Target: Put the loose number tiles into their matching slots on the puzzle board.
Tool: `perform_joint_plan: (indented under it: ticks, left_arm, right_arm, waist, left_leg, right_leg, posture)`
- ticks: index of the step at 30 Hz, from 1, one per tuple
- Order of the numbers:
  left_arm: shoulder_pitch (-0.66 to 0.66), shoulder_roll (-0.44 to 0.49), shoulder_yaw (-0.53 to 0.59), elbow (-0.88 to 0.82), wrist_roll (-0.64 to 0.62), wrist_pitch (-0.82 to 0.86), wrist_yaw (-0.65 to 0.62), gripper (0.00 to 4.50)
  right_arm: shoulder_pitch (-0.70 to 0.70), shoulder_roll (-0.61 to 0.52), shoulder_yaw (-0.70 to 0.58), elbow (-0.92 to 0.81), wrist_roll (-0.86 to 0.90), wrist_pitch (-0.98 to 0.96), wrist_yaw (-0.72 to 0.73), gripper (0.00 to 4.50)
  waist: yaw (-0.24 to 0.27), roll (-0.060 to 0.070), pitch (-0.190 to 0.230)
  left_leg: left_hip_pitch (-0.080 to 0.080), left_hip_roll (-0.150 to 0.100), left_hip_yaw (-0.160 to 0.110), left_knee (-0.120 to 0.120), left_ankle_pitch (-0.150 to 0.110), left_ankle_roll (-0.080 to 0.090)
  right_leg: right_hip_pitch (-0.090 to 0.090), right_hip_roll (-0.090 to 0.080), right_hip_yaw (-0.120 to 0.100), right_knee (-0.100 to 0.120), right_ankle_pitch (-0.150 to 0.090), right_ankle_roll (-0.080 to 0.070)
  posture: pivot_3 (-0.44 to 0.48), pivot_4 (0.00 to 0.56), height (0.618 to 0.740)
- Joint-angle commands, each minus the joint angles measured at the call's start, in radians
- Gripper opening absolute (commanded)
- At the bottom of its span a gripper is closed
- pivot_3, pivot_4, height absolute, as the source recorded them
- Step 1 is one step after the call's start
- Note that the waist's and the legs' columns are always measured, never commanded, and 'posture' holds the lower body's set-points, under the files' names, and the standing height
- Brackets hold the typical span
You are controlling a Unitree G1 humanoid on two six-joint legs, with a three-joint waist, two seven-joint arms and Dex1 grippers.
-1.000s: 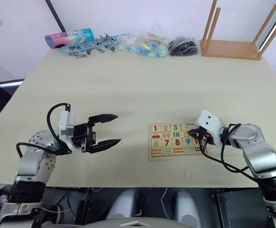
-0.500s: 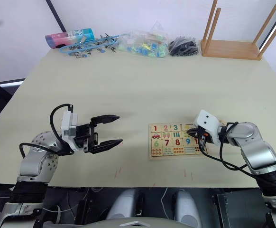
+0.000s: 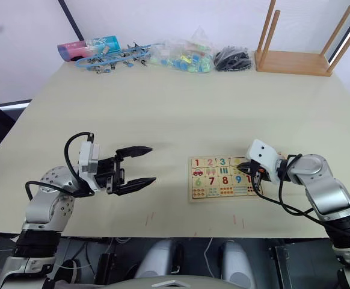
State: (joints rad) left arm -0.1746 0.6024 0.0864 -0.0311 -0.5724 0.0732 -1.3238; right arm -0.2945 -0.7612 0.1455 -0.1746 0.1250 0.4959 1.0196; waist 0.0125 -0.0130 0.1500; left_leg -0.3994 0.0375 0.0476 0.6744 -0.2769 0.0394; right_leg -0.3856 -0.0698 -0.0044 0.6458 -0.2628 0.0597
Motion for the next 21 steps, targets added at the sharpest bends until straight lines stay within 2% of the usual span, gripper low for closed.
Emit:
perform_joint_plan:
  ticks: [1,21]
  left_arm:
    - [0.004,0.000,0.009,-0.037,-0.012,-0.009,0.000,4.50]
    - [0.017,0.003,0.012,-0.042,-0.015,-0.008,-0.002,4.50]
  right_arm:
    - [-0.015,-0.019,0.004,0.009,-0.009,-0.012,0.003,0.05]
    - [-0.017,-0.031,0.014,0.003,0.015,-0.018,0.044,0.05]
  waist:
    - [0.000,0.000,0.000]
    - [0.000,0.000,0.000]
  left_leg:
    - [0.000,0.000,0.000,0.000,0.000,0.000]
    - [0.000,0.000,0.000,0.000,0.000,0.000]
  right_leg:
    - [0.000,0.000,0.000,0.000,0.000,0.000]
    - [0.000,0.000,0.000,0.000,0.000,0.000]
  posture:
    - [0.000,0.150,0.737]
    - [0.000,0.150,0.737]
